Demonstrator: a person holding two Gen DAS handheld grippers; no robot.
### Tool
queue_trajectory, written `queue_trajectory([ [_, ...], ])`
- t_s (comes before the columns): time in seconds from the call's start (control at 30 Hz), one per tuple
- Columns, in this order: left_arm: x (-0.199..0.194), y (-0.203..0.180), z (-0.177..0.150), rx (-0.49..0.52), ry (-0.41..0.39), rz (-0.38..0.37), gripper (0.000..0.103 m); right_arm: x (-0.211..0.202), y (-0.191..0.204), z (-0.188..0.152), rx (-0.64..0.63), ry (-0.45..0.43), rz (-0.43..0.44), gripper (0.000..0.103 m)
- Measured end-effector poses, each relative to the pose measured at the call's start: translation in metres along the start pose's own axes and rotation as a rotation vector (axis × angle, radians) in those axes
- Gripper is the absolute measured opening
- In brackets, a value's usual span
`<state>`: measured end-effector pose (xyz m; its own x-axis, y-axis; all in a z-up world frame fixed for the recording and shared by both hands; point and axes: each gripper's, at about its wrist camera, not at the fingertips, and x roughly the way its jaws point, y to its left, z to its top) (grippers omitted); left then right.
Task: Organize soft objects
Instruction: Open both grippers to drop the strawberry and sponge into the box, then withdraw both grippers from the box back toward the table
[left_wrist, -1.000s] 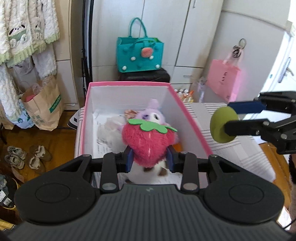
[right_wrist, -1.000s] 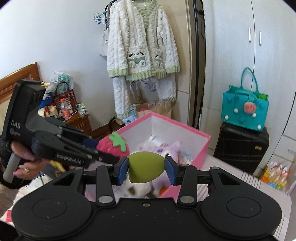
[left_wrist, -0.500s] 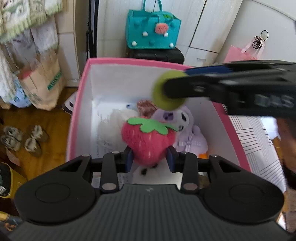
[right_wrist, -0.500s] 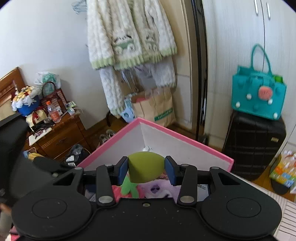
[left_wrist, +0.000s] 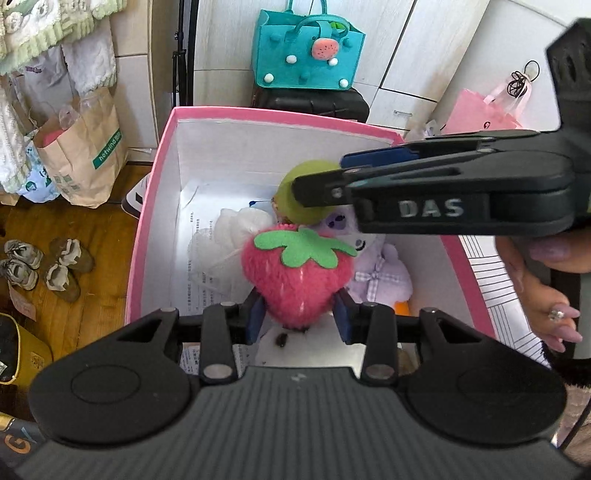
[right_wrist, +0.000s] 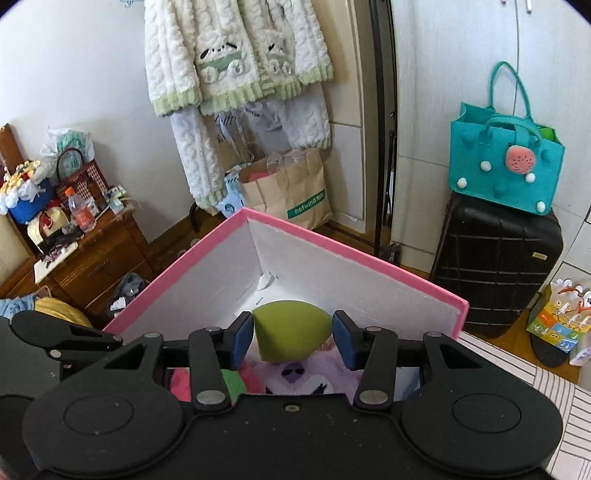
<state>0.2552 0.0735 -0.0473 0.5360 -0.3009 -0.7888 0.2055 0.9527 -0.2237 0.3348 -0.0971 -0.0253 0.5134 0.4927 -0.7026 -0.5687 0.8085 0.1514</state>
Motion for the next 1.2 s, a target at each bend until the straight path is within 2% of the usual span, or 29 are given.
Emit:
queue_trajectory([
  [0.13,-0.007,0.000,-0.004,0.002,-0.010,0.004,0.047,-0.020,0.001,-0.008,0.005,-0.034,0.002,0.053],
  [0.33,-0.025,-0.004,-0.015,0.027,-0.078,0.040,0.053,-0.050,0.009,-0.027,0.004,-0.077,0.003,0.053],
  [0.63,-0.054,-0.013,-0.034,0.056,-0.144,0.071,0.057,-0.098,0.028,-0.062,-0.021,-0.135,-0.009,0.057],
  [0.97,-0.097,-0.036,-0.056,0.102,-0.198,0.067,0.062,-0.150,0.051,-0.085,-0.047,-0.183,-0.044,0.059],
  [1.13,-0.115,-0.050,-0.069,0.138,-0.212,0.068,0.063,-0.177,0.065,-0.101,-0.069,-0.214,-0.060,0.063],
  [1.2,-0.122,-0.057,-0.076,0.158,-0.214,0.067,0.063,-0.189,0.069,-0.107,-0.075,-0.230,-0.070,0.068],
])
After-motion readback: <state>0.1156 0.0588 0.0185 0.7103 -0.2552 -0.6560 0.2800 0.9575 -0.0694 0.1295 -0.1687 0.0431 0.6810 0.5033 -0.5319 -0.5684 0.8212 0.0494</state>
